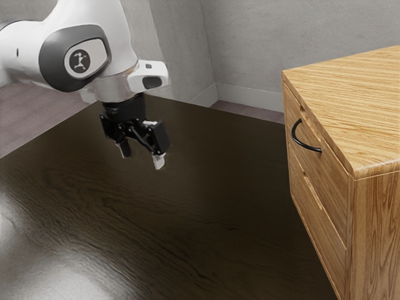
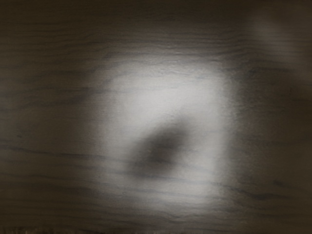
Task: Pull the drawer handle with one arm to open the drawer
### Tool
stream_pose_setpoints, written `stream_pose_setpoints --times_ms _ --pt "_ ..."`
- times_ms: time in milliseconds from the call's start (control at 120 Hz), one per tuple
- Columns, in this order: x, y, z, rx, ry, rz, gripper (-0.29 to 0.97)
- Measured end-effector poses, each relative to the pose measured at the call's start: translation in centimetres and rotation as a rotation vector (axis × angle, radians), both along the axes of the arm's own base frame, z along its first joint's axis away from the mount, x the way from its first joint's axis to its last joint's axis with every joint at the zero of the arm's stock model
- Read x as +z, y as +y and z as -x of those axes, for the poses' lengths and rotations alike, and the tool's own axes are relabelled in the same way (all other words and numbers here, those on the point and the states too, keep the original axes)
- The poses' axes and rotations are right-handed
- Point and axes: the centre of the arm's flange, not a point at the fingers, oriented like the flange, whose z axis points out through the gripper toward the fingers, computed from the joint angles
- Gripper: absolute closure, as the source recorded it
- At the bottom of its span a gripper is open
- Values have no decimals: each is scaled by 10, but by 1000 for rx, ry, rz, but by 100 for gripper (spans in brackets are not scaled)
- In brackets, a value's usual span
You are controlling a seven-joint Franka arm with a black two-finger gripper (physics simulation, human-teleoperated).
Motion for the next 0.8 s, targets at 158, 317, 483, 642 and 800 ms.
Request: stream_pose_setpoints --times_ms 158,317,483,642,800 --pt "0 70 11 144 10 -2 0" --pt "72 73 30 175 -119 -2 0" --pt "92 -42 24 95 -137 93 0" --pt "65 -127 5 170 -110 143 0" --pt "66 -180 12 254 -120 207 0"
